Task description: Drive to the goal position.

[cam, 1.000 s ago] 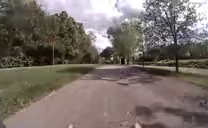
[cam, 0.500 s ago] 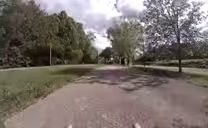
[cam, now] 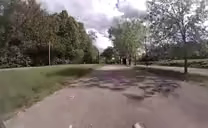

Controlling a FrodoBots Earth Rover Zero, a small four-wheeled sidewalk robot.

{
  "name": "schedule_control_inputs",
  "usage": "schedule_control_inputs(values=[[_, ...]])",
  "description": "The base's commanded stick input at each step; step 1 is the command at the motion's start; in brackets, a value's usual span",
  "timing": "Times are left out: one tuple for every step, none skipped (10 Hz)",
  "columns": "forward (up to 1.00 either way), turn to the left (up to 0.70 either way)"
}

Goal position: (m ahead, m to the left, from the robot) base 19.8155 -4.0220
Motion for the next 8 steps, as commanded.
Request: schedule_control_inputs(values=[[1.00, 0.00], [1.00, 0.00], [1.00, 0.00], [1.00, 0.00], [1.00, 0.00], [1.00, 0.00], [1.00, 0.00], [1.00, 0.00]])
